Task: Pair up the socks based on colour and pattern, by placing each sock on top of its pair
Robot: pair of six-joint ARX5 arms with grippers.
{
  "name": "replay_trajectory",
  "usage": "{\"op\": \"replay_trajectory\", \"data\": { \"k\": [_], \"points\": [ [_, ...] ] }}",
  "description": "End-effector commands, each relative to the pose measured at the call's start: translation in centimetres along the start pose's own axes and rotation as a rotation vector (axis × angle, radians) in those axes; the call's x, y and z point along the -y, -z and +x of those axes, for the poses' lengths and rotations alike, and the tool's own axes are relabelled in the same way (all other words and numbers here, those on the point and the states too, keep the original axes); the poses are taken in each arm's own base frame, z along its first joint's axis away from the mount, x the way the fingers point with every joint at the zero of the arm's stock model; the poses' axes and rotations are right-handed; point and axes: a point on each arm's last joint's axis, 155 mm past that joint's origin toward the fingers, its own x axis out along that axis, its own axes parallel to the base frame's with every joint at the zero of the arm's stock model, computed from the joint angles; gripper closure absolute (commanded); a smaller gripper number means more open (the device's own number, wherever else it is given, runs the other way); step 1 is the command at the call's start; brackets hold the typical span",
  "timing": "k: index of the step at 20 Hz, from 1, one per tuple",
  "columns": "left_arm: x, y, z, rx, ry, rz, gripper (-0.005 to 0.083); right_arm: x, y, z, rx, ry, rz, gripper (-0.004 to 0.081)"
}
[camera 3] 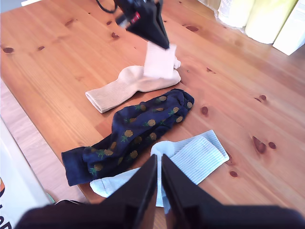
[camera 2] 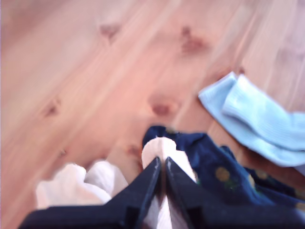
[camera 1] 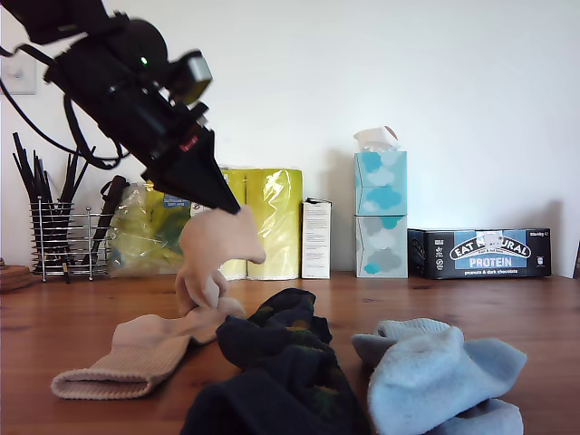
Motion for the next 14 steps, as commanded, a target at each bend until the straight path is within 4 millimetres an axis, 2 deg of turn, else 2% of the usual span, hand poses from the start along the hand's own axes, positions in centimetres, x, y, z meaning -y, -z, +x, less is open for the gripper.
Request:
{"op": "replay_trajectory", "data": {
  "k": [1, 5, 7, 11, 14],
  "points": [
    [0.6, 2.1, -0.2, -0.004, -0.002, -0.021, 0.0797, 0.1, -0.2, -0.2, 0.011, 0.004, -0.001, 0.0782],
    [2.0, 2.8, -3.0, 0.143, -0.062, -0.016, 0.0797, 0.1, -0.3, 0.0, 0.011, 0.004, -0.001, 0.0782],
    [2.6, 4.1, -3.7, 0.187, -0.08, -0.036, 0.0797, 0.2, -0.5, 0.3, 0.009, 0.003, 0.0, 0.0782],
    [3.3, 9.1, -2.7, 0.198, -0.084, -0.118, 0.0797, -0.3, -0.6, 1.0, 0.0, -0.04, 0.007, 0.0782],
    [4.0, 11.6, -2.1, 0.203, -0.08, -0.169, 0.0797, -0.4, -0.3, 1.5, -0.023, -0.052, 0.013, 0.0782]
  ]
}}
